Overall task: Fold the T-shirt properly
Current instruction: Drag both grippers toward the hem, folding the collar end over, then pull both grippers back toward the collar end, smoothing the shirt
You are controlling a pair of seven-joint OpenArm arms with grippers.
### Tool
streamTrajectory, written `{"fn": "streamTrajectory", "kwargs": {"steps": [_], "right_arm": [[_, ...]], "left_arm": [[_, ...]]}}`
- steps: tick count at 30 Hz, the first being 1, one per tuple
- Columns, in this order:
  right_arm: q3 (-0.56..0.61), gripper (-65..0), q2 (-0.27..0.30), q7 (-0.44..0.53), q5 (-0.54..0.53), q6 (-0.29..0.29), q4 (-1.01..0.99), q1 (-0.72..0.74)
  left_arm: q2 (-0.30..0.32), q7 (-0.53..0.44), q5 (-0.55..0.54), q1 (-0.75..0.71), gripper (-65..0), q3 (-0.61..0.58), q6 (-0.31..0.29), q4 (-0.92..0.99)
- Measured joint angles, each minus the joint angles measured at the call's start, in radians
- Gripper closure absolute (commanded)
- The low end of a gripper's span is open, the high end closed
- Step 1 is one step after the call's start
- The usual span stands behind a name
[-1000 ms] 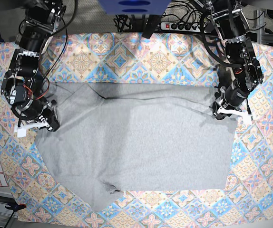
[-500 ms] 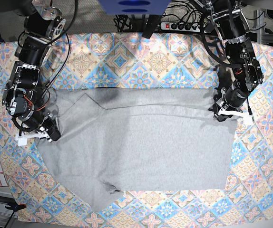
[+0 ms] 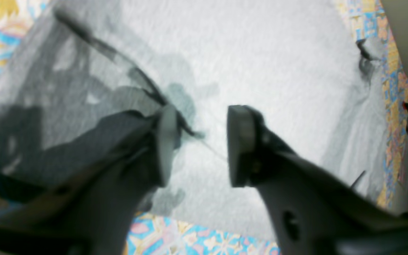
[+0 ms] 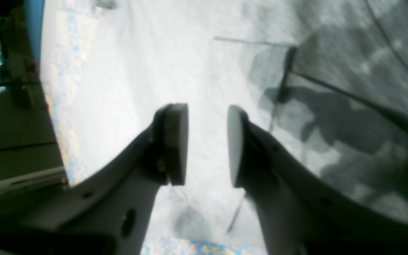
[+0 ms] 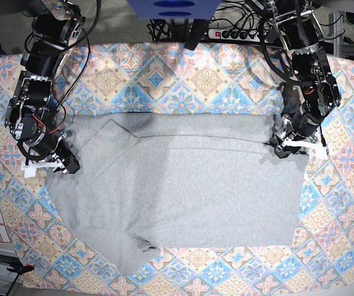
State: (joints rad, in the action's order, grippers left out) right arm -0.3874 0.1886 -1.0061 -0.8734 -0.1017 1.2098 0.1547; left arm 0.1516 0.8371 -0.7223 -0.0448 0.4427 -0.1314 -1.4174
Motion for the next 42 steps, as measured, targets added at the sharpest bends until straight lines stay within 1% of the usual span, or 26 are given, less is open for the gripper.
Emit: {"fn": "streamTrajectory", "kwargs": {"steps": [1, 4, 7, 11, 15, 17, 18, 20, 28, 33, 37, 38, 39, 40, 42], "right_arm": [[0.0, -18.7, 0.0, 0.002, -0.003, 0.0, 0.007, -0.01], [0.0, -16.6, -0.002, 0.001, -0.002, 0.003, 0.076, -0.074], [-0.01, -15.4, 0.003, -0.012, 0.002, 0.002, 0.197, -0.165], [-0.038, -15.6, 0.018, 0.002, 0.004, 0.003, 0.313, -0.247], [-0.032, -15.4, 0.01, -0.009, -0.009, -0.002, 0.342, -0.295], [-0.032, -15.4, 0.008, -0.012, 0.002, 0.002, 0.341, -0.308], [-0.032, -15.4, 0.01, -0.011, 0.0, 0.001, 0.341, -0.31], [-0.032, -15.4, 0.011, -0.006, -0.003, 0.001, 0.342, -0.311], [-0.029, -15.5, 0.011, -0.004, -0.003, 0.001, 0.342, -0.323], [-0.027, -15.6, 0.011, -0.006, -0.003, 0.0, 0.342, -0.329], [-0.027, -15.7, 0.011, -0.008, -0.006, 0.001, 0.343, -0.369], [-0.029, -15.8, 0.011, -0.016, -0.006, 0.001, 0.343, -0.379], [-0.032, -15.8, 0.011, -0.032, -0.005, 0.001, 0.343, -0.385], [-0.032, -15.8, 0.011, -0.039, 0.001, 0.001, 0.343, -0.386], [-0.032, -15.8, 0.011, -0.037, -0.001, 0.0, 0.343, -0.388]], "left_arm": [[0.0, 0.001, -0.01, -0.009, -31.6, 0.0, 0.0, -0.002], [0.002, 0.0, -0.021, -0.056, -31.8, 0.0, 0.008, -0.026], [0.003, 0.001, -0.088, -0.137, -31.8, 0.0, -0.002, -0.091], [0.003, 0.001, -0.085, -0.183, -31.8, 0.002, 0.006, -0.095], [0.006, -0.006, -0.094, -0.169, -31.8, 0.006, 0.0, -0.027], [-0.003, 0.0, -0.094, -0.169, -31.8, 0.05, -0.003, 0.005], [-0.002, 0.001, -0.09, -0.169, -31.8, 0.072, 0.003, 0.017], [0.002, -0.005, -0.097, -0.168, -31.8, 0.097, -0.002, 0.042], [0.004, -0.016, -0.107, -0.152, -31.8, 0.097, -0.007, 0.072], [0.009, -0.027, -0.112, -0.066, -31.8, 0.1, -0.008, 0.159], [0.009, -0.035, -0.123, -0.024, -31.4, 0.099, -0.02, 0.215], [0.01, -0.034, -0.124, -0.022, -29.8, 0.099, -0.023, 0.219], [0.01, -0.034, -0.123, -0.019, -26.2, 0.098, -0.023, 0.22], [0.009, -0.036, -0.119, -0.018, -20.5, 0.098, -0.018, 0.22], [0.009, -0.034, -0.108, -0.017, -5.9, 0.096, -0.008, 0.222]]}}
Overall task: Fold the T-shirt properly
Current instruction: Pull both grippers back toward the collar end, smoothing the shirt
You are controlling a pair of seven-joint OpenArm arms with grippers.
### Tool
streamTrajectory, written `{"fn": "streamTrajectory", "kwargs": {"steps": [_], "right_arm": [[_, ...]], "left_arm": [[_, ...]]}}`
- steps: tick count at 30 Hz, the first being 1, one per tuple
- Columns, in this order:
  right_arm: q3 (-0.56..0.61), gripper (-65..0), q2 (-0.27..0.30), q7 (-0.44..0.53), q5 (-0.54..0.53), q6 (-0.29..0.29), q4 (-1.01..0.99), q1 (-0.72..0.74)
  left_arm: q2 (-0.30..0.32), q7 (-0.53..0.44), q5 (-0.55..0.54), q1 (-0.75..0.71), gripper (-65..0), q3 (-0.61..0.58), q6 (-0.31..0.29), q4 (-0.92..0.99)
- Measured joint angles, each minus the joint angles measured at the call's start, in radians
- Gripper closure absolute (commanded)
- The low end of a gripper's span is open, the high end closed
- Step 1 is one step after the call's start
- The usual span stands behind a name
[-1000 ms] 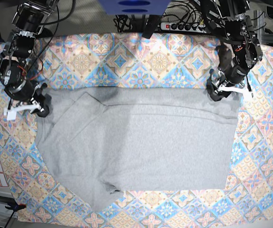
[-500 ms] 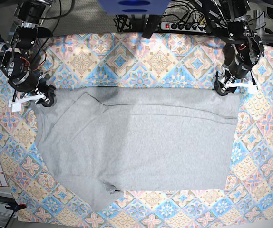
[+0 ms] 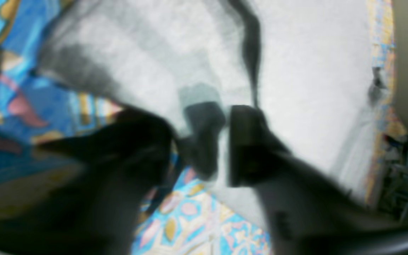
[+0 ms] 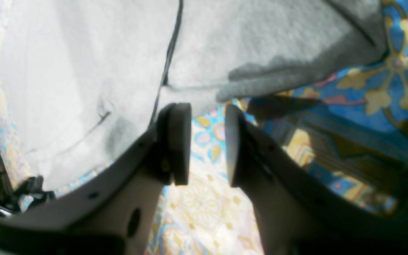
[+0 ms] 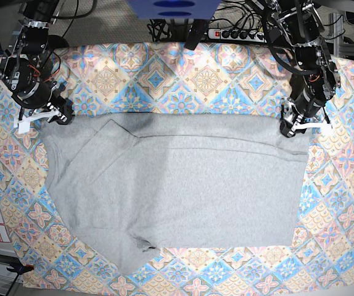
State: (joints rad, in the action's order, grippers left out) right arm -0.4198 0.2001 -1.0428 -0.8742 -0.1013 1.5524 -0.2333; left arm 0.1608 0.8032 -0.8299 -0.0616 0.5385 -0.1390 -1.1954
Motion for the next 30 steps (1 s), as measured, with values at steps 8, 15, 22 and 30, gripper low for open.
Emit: {"fn": "streamTrajectory", "kwargs": {"steps": [8, 15, 22, 30], "right_arm": [[0.0, -15.6, -0.001, 0.004, -0.007, -0.002, -0.03, -0.01], [-0.003, -19.4, -0.002, 0.005, -0.008, -0.006, -0.208, 0.023], [-0.005, -32.2, 0.001, 0.013, -0.032, -0.018, -0.284, 0.087], [-0.005, -32.9, 0.0, 0.019, -0.018, -0.007, -0.339, 0.169]], "left_arm": [[-0.003, 0.005, -0.001, -0.005, 0.0, 0.0, 0.002, 0.003], [-0.003, 0.008, -0.002, -0.006, 0.0, 0.0, 0.0, 0.003], [-0.003, 0.008, -0.002, -0.008, 0.0, 0.0, 0.0, 0.003], [-0.003, 0.008, -0.002, -0.008, 0.0, -0.002, 0.0, 0.003]]}}
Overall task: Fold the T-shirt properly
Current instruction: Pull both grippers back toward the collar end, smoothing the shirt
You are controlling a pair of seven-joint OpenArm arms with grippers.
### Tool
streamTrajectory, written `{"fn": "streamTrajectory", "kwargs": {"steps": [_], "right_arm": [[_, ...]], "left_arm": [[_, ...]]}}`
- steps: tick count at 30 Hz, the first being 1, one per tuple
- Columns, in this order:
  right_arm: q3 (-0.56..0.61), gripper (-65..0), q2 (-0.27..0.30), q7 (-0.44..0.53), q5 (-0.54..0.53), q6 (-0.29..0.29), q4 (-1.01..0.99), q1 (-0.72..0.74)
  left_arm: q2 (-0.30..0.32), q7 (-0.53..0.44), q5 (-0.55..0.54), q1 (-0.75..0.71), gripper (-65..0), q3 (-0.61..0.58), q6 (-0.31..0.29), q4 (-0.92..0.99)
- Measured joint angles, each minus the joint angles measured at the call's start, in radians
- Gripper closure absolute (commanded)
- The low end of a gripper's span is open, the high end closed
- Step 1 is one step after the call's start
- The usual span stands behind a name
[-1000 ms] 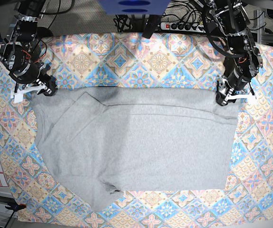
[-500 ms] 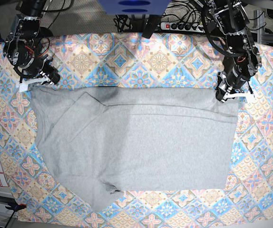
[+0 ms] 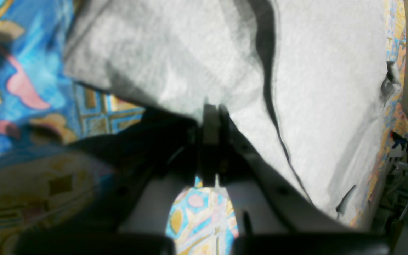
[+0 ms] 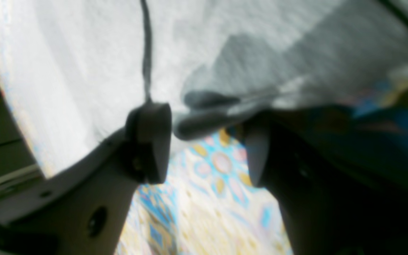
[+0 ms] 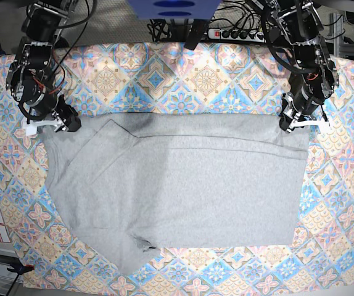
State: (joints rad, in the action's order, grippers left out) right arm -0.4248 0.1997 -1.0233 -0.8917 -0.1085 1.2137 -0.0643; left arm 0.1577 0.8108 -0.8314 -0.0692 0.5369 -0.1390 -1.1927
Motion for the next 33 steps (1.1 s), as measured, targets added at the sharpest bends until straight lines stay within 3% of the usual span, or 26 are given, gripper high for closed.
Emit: {"fn": "streamTrajectory", "kwargs": {"steps": [6, 8, 12, 13, 20, 33], "right_arm": [[-0.002, -30.8, 0.003, 0.005, -0.007, -0.007, -0.09, 0.069], [-0.002, -23.6, 0.003, 0.006, -0.006, -0.006, -0.087, 0.068], [-0.002, -1.5, -0.002, -0.002, 0.003, 0.004, -0.065, 0.037], [-0.015, 0.0, -0.005, -0.004, 0.002, 0.0, -0.059, 0.019], [-0.113, 0.0, -0.008, -0.037, 0.001, 0.001, 0.066, -0.117], [-0.116, 0.0, -0.011, -0.04, -0.005, -0.006, 0.248, -0.402]], "left_arm": [[0.0, 0.0, 0.0, 0.0, 0.0, -0.001, 0.0, 0.0], [0.001, -0.006, -0.001, -0.012, 0.0, -0.001, -0.001, 0.0], [0.004, -0.008, -0.014, -0.036, 0.0, -0.001, -0.015, -0.004], [0.007, -0.009, -0.024, -0.049, 0.0, -0.002, -0.019, -0.008], [0.021, 0.033, -0.007, -0.182, 0.0, -0.005, -0.011, -0.155], [0.017, 0.044, -0.004, -0.473, 0.0, -0.007, -0.008, -0.355]]}}
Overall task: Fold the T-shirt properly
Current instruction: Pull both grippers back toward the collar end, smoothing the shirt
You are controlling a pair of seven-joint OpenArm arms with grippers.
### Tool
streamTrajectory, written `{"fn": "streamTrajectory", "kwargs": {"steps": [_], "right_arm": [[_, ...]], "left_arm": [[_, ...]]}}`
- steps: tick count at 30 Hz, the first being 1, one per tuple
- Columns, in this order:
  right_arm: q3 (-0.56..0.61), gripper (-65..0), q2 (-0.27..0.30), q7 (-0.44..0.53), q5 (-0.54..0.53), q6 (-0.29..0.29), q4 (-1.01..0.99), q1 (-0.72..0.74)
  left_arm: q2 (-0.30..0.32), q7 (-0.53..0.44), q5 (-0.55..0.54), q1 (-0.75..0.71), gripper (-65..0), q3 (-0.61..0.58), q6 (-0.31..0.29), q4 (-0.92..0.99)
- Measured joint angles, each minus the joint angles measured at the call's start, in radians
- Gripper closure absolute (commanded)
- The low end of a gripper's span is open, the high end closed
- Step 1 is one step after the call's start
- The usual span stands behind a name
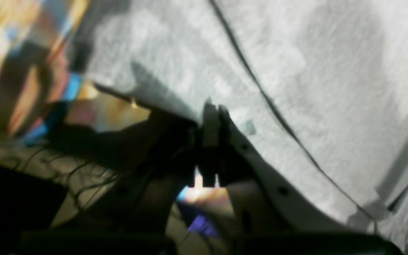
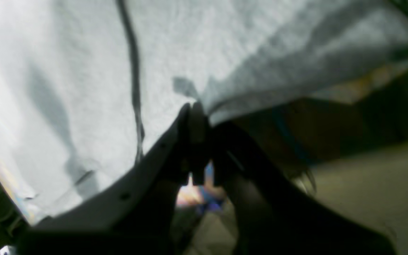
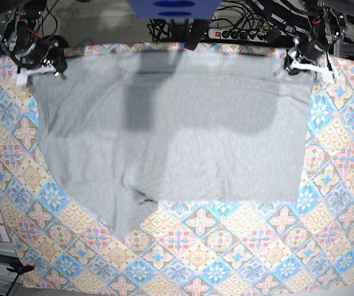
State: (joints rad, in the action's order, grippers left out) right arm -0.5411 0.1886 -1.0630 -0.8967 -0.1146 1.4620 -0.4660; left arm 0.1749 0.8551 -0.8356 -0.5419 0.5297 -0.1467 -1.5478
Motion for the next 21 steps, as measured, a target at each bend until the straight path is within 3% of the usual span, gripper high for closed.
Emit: {"fn": "streamTrajectory", "kwargs": {"steps": [6, 8, 14, 17, 21], "right_arm": [[0.0, -0.5, 0.0, 0.002, -0.01, -0.005, -0.002, -0.036], [0.0, -4.2, 0.0, 0.003, -0.009, -0.004, -0.002, -0.033], [-0.01, -17.5, 0.005, -0.022, -0.01, -0.005, 0.005, -0.033], [-0.045, -19.2, 0.004, -0.035, -0.008, -0.003, 0.005, -0.034], [-0.11, -19.2, -0.014, -0.034, 0.008, 0.007, 0.004, -0.035]], "left_arm": [[0.0, -0.006, -0.003, -0.026, 0.0, 0.0, -0.004, -0.001], [0.0, -0.006, -0.002, -0.024, 0.0, 0.0, -0.003, -0.001], [-0.012, -0.03, -0.005, -0.035, -20.0, 0.004, -0.001, -0.005], [-0.014, 0.018, -0.023, -0.045, -28.9, 0.014, -0.011, -0.011], [-0.024, 0.103, -0.036, -0.038, -36.1, 0.08, -0.019, -0.013]]}}
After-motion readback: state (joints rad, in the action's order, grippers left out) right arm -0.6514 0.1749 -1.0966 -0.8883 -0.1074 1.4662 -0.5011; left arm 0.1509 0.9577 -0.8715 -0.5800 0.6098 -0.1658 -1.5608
